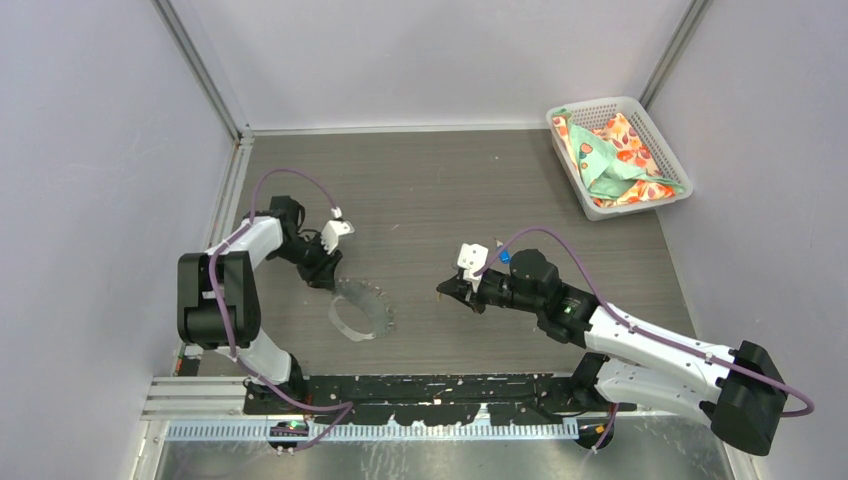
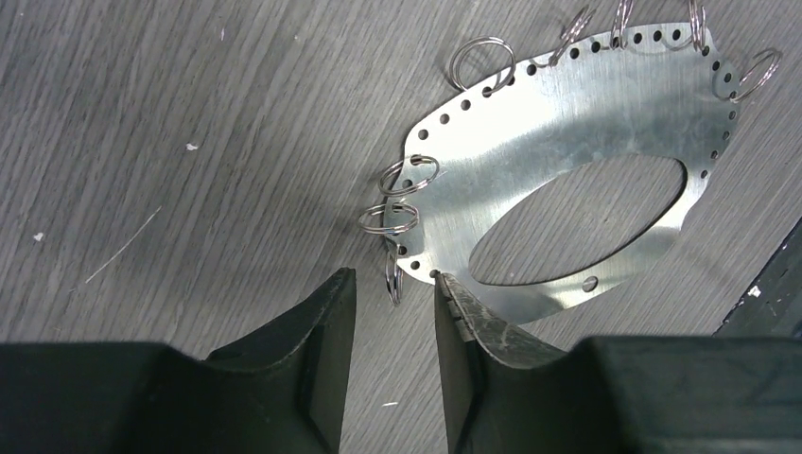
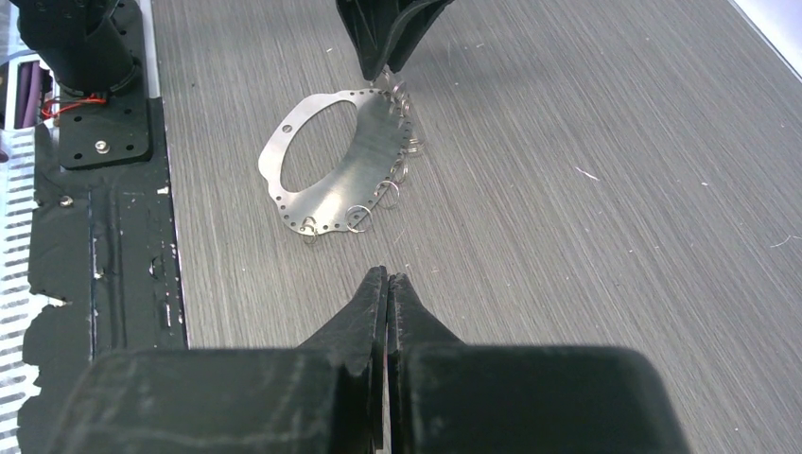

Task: Put the keys on the keyring
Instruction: Pick up the keyring from the center of the board, then place the key at the center of the board, then adjust the keyring.

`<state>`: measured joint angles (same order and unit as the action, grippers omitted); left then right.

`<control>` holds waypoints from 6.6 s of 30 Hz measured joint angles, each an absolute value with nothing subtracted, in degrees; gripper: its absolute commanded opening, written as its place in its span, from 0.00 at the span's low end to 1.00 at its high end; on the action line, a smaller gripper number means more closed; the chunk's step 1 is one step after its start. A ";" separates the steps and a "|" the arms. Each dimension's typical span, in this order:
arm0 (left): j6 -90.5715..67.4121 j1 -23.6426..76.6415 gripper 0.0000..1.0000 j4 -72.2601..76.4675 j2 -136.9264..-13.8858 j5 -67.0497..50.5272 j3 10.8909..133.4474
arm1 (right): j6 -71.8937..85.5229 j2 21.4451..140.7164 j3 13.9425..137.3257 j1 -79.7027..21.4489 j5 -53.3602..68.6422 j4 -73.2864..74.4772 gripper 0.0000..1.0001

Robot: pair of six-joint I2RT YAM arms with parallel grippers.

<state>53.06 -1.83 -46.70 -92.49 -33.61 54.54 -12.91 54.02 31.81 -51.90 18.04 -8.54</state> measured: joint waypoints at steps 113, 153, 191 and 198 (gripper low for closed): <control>60.58 37.56 0.00 -52.36 -40.25 -62.46 55.61 | -6.22 61.08 61.80 -63.53 30.61 9.87 1.00; 25.87 37.56 0.00 -39.64 -40.14 -52.99 52.16 | -11.88 67.11 65.39 -73.76 7.31 18.06 0.33; 23.16 37.36 0.19 -38.37 -41.71 -52.31 52.97 | -11.60 66.57 64.53 -73.91 6.24 17.74 0.01; 22.37 37.45 0.37 -37.54 -41.60 -53.21 54.15 | -8.95 62.50 59.59 -73.93 4.14 11.88 0.01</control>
